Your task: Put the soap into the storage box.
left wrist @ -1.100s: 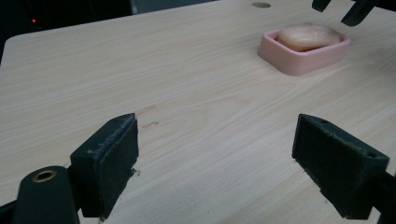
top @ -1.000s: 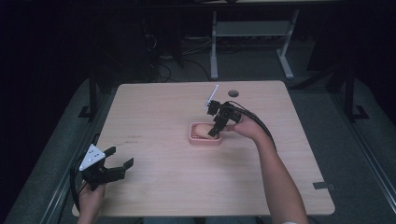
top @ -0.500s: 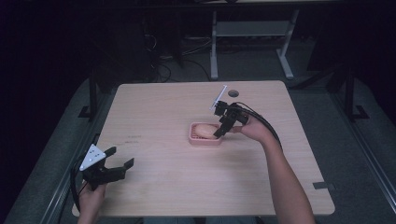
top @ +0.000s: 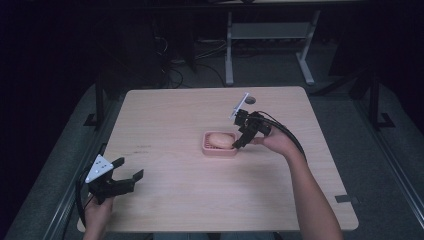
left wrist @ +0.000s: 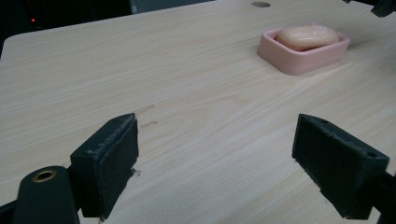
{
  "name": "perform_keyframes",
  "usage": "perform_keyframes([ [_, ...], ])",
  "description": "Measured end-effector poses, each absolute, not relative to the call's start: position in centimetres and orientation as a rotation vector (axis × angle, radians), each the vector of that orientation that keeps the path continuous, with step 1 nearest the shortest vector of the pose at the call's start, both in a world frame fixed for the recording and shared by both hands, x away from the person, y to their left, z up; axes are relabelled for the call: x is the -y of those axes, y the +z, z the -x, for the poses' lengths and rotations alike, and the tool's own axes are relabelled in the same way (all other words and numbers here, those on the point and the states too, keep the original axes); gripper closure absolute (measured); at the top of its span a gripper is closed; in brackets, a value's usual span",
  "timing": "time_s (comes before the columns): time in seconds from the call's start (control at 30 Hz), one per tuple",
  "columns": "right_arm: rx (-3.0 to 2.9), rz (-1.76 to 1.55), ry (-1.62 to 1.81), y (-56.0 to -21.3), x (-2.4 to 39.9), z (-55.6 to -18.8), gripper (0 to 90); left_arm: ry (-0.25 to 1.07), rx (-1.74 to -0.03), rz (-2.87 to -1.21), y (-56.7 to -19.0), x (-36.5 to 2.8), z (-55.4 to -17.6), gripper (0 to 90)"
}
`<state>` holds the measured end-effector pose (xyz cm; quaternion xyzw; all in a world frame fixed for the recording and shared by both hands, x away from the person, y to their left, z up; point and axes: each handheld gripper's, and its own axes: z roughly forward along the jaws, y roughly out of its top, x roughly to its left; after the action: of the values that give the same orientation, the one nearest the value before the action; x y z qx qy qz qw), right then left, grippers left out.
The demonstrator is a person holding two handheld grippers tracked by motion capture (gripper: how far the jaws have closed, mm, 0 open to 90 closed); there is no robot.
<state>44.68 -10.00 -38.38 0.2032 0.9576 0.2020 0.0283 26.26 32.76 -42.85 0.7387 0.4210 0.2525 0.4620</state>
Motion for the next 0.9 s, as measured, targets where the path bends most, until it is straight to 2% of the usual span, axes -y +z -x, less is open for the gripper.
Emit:
perform_keyframes([
  [0.9, -2.916, -0.677, 0.652, -39.0, 13.7, -42.1, 27.4, 0.62, -1.032, -1.826, -42.9, -32.5, -26.3, 14.3],
])
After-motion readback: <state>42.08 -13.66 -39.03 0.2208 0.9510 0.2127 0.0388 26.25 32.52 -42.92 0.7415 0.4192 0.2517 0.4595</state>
